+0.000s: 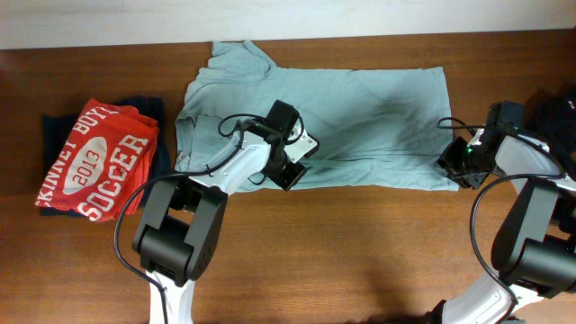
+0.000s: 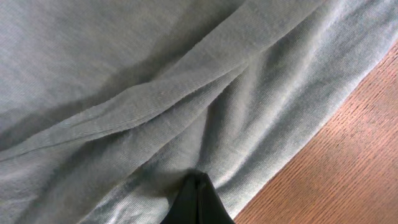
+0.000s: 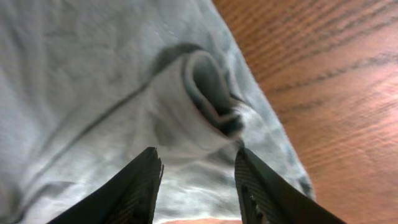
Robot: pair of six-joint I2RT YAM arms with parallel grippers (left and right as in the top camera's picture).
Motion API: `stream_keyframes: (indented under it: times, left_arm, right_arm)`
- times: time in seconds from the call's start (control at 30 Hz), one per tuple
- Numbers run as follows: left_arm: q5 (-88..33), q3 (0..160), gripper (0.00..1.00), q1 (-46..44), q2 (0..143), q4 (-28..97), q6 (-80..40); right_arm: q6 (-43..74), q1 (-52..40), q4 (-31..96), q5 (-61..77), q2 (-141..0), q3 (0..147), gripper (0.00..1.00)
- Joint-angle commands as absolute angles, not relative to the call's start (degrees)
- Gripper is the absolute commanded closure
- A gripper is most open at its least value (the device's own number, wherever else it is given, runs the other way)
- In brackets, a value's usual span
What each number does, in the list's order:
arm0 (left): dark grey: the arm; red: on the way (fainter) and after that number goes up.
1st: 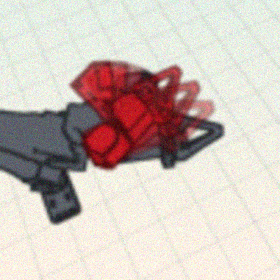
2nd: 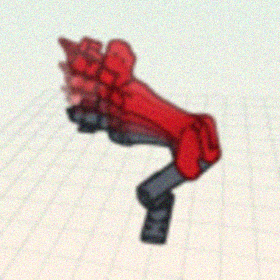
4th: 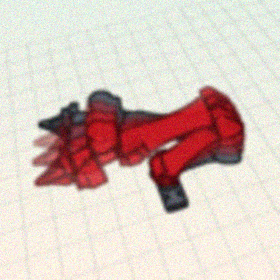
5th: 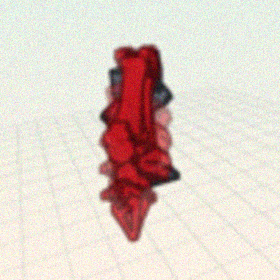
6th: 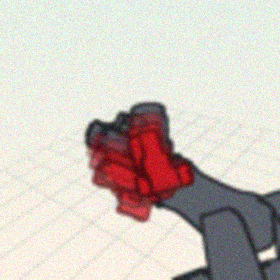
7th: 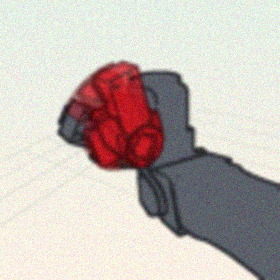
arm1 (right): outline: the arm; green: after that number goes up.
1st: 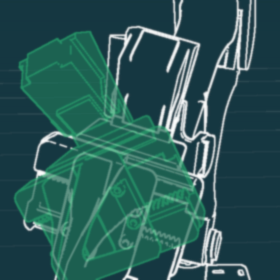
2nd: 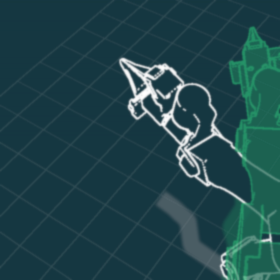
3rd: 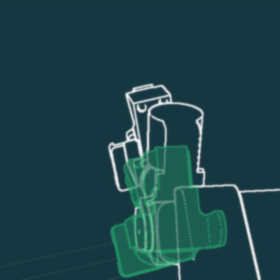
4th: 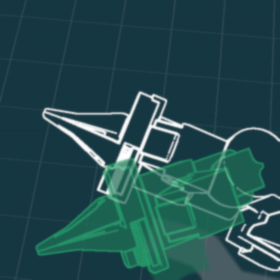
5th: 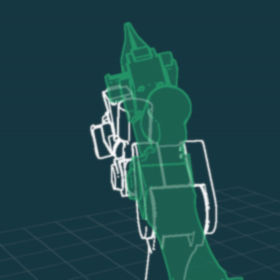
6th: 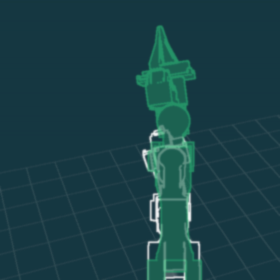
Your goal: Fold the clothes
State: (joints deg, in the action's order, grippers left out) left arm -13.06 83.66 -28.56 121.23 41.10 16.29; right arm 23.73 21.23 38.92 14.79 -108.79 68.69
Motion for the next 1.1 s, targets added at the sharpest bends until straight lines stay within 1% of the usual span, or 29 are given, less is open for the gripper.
stream_keyframes:
  times: [0.0,0.23,0.37,0.53,0.67,0.7,1.07]
  left_arm:
    - [-9.0,82.1,0.99,-28.3,121.9,40.9,15.9]
    - [-9.0,82.1,1.00,-28.3,121.9,40.7,15.9]
    - [-9.0,82.1,1.00,-28.3,121.9,40.7,15.9]
    - [-9.0,82.1,0.99,-28.3,121.9,40.7,15.9]
    - [-8.9,82.1,0.99,-28.3,121.9,40.7,15.9]
    - [-8.9,82.1,0.99,-28.3,121.9,40.7,15.9]
    - [-8.9,82.1,0.99,-28.3,121.9,40.7,15.9]
  right_arm:
    - [26.1,21.4,38.2,17.9,-106.8,69.5,0.57]
    - [26.1,21.4,37.9,17.4,-106.8,69.4,0.59]
    - [26.3,21.4,37.8,17.2,-107.4,69.4,0.63]
    - [26.9,21.4,37.4,15.9,-108.5,69.4,0.75]
    - [26.9,21.4,36.9,15.9,-108.3,69.5,0.94]
    - [26.9,21.4,36.8,16.0,-108.2,69.5,0.96]
    - [25.8,21.4,36.3,16.3,-107.0,70.8,0.96]
